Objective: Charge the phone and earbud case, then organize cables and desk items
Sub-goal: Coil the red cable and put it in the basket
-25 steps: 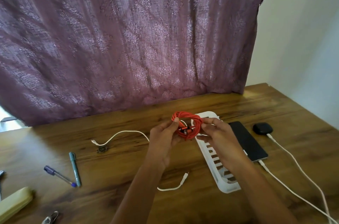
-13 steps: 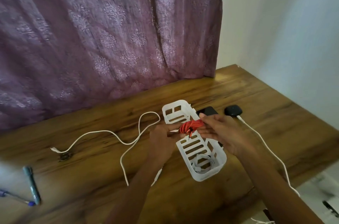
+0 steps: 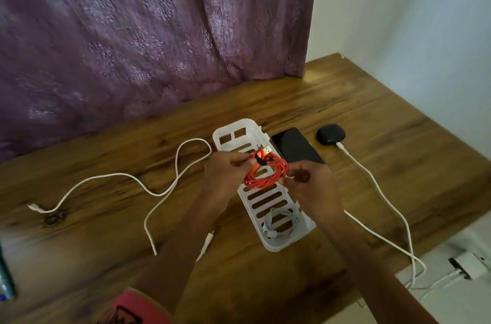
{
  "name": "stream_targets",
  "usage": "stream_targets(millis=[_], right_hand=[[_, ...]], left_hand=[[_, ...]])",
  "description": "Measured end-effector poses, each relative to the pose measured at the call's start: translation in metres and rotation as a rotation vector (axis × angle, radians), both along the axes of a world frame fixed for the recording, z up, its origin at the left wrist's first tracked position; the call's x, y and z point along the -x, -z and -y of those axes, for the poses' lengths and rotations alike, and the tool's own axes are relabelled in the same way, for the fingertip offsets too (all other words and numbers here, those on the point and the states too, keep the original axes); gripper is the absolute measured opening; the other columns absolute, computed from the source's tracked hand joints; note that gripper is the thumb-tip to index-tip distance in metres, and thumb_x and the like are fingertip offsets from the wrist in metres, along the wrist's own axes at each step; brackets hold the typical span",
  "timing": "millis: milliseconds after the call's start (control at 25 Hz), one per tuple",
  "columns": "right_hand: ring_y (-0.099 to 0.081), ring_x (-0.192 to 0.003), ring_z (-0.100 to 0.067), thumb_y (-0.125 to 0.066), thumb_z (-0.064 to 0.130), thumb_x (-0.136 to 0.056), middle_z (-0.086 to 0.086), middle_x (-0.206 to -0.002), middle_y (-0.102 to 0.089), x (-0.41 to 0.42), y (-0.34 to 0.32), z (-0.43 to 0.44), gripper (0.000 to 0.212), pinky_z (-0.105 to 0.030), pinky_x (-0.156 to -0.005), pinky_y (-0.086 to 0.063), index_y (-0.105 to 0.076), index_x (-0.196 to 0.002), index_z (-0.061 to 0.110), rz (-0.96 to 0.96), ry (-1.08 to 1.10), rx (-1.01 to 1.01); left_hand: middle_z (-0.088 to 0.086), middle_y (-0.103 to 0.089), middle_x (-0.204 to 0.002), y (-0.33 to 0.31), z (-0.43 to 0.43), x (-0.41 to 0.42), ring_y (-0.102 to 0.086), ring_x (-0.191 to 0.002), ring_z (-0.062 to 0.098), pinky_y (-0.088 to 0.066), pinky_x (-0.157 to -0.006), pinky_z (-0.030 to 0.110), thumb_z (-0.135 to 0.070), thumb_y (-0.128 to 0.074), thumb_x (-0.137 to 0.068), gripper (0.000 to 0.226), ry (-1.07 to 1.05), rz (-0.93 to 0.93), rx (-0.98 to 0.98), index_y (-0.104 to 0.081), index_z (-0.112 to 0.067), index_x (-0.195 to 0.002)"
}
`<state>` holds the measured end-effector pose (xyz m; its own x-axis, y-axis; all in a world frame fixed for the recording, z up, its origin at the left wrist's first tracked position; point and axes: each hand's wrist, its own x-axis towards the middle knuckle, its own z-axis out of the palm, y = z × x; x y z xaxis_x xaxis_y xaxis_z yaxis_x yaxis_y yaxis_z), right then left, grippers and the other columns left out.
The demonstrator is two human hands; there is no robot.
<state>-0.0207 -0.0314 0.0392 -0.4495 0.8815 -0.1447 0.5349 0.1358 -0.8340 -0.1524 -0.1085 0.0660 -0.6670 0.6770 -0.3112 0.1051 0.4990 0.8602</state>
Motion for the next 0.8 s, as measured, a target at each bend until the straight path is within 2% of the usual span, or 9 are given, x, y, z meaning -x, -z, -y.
stream_targets(millis=[80,160,240,320,480,560,680,800], right_hand=[[-0.052,-0.074,-0.002,-0.071,0.022,-0.08,0.006,-0.091,-0.059,-0.003,0.002,-0.002,0.028,-0.012,-0.063,-0.04,-0.068,-0.107,0.018,0.074,-0.034,-0.077],[-0.049,-0.074,-0.002,-0.072,0.024,-0.078,0.004,-0.094,-0.053,-0.007,0.006,-0.003,0.037,-0.008,-0.061,-0.035,-0.063,-0.114,0.019,0.06,-0.057,-0.131],[-0.052,-0.077,-0.004,-0.071,0.022,-0.08,0.002,-0.096,-0.054,-0.014,0.012,-0.002,0.035,-0.009,-0.062,-0.039,-0.061,-0.113,0.02,-0.025,0.006,-0.124],[-0.057,-0.08,-0.009,-0.067,0.019,-0.083,-0.003,-0.096,-0.058,-0.021,0.018,-0.001,0.024,-0.016,-0.063,-0.047,-0.061,-0.106,0.021,-0.103,0.1,-0.063],[-0.062,-0.081,-0.014,-0.062,0.014,-0.086,-0.002,-0.091,-0.061,-0.027,0.025,0.003,0.012,-0.022,-0.065,-0.053,-0.061,-0.092,0.024,-0.183,0.135,0.03],[-0.063,-0.082,-0.015,-0.061,0.013,-0.086,-0.001,-0.09,-0.063,-0.029,0.028,0.004,0.01,-0.025,-0.068,-0.055,-0.063,-0.093,0.021,-0.206,0.136,0.038],[-0.065,-0.081,-0.015,-0.061,0.014,-0.087,-0.001,-0.089,-0.065,-0.031,0.033,0.005,0.009,-0.023,-0.068,-0.055,-0.065,-0.095,0.016,-0.213,0.13,0.04],[-0.065,-0.082,-0.015,-0.061,0.015,-0.087,-0.002,-0.09,-0.065,-0.031,0.036,0.005,0.01,-0.026,-0.069,-0.056,-0.065,-0.096,0.015,-0.204,0.123,0.028]], left_hand=[[0.004,-0.065,-0.118,0.0,-0.005,0.004,-0.061,-0.098,0.011,-0.047,-0.085,0.023,-0.019,-0.064,-0.085,0.033,0.073,-0.076,0.056,-0.063,-0.011,-0.117],[0.005,-0.064,-0.12,0.002,-0.011,0.004,-0.06,-0.096,0.01,-0.043,-0.078,0.017,-0.019,-0.062,-0.087,0.033,0.158,-0.205,0.143,-0.062,-0.012,-0.119],[0.006,-0.064,-0.121,0.007,-0.022,0.001,-0.061,-0.101,0.015,-0.04,-0.078,0.017,-0.018,-0.059,-0.089,0.031,0.292,-0.362,0.243,-0.061,-0.014,-0.12],[0.007,-0.064,-0.118,0.015,-0.032,-0.003,-0.061,-0.1,0.018,-0.042,-0.083,0.02,-0.015,-0.056,-0.09,0.03,0.407,-0.468,0.313,-0.062,-0.013,-0.12],[0.009,-0.063,-0.118,0.029,-0.044,0.0,-0.061,-0.099,0.02,-0.044,-0.087,0.025,-0.009,-0.054,-0.09,0.032,0.527,-0.47,0.4,-0.061,-0.01,-0.121],[0.01,-0.063,-0.118,0.033,-0.047,0.005,-0.061,-0.1,0.021,-0.044,-0.087,0.024,-0.009,-0.055,-0.09,0.031,0.563,-0.482,0.402,-0.061,-0.009,-0.12],[0.01,-0.063,-0.119,0.039,-0.051,0.006,-0.061,-0.103,0.022,-0.044,-0.093,0.027,-0.013,-0.057,-0.09,0.032,0.597,-0.522,0.422,-0.061,-0.009,-0.121],[0.009,-0.064,-0.118,0.045,-0.053,0.005,-0.062,-0.101,0.022,-0.046,-0.096,0.031,-0.015,-0.06,-0.088,0.033,0.541,-0.528,0.428,-0.062,-0.011,-0.12]])
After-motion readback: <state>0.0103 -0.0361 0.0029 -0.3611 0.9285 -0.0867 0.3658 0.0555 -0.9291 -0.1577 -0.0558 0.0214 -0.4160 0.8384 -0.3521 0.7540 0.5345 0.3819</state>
